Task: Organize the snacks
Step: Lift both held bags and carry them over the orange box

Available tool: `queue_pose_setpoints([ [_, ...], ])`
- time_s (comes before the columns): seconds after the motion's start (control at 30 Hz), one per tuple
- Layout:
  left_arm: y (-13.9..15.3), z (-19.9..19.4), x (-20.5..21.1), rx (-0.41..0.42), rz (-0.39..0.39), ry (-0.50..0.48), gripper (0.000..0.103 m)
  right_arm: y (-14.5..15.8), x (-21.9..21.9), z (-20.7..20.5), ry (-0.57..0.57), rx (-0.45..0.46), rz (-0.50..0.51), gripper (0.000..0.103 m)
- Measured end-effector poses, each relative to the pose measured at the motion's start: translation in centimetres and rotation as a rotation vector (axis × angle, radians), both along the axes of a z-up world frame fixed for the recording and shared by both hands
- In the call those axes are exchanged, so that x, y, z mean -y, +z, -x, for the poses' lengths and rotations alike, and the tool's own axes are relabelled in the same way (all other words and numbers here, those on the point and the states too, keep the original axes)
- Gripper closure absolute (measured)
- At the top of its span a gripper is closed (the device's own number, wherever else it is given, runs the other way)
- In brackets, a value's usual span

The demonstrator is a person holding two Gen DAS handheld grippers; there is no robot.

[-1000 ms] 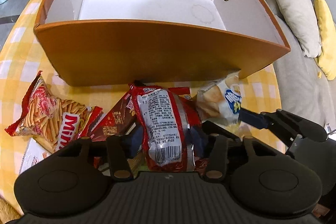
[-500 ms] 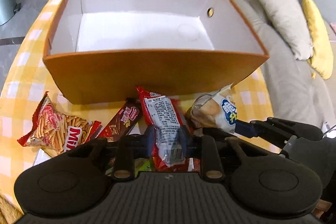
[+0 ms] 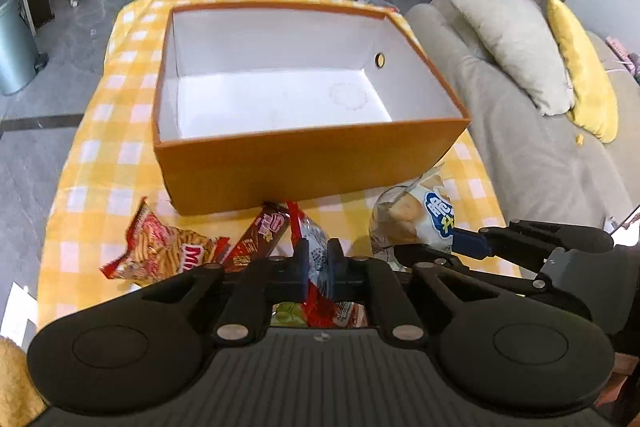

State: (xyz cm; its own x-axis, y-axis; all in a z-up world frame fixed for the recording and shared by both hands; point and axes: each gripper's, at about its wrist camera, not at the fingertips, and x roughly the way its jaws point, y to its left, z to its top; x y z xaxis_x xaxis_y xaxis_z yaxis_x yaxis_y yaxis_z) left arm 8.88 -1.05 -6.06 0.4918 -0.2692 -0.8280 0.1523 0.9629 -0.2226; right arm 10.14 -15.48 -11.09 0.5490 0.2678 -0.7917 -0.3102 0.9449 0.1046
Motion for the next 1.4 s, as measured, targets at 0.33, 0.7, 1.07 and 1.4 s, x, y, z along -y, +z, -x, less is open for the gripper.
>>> queue_pose_setpoints([
  [0.33, 0.9, 0.3, 0.3, -0.031, -0.009, -0.101, 0.097, 2.7, -0.2, 0.4, -0.034, -0.026, -0.005, 0.078],
  [0.7, -3.4, 0.3, 1.9, -0.010, -0.081, -0.229, 0.029, -1.9, 3.4, 0.6, -0.198, -0.169, -0.040, 0.077],
  [1.07, -5.5, -2.7, 8.1, -0.046, -0.299, -0.561, 0.016, -3.6, 4.2, -1.8, -0.209, -0.213, -0.065, 0.077],
  [1.4, -8.3, -4.3, 9.6, -0.145, -0.401, -0.620, 0.019, -4.3, 4.6, -3.2, -0.205, -0.231, -0.092, 0.076],
])
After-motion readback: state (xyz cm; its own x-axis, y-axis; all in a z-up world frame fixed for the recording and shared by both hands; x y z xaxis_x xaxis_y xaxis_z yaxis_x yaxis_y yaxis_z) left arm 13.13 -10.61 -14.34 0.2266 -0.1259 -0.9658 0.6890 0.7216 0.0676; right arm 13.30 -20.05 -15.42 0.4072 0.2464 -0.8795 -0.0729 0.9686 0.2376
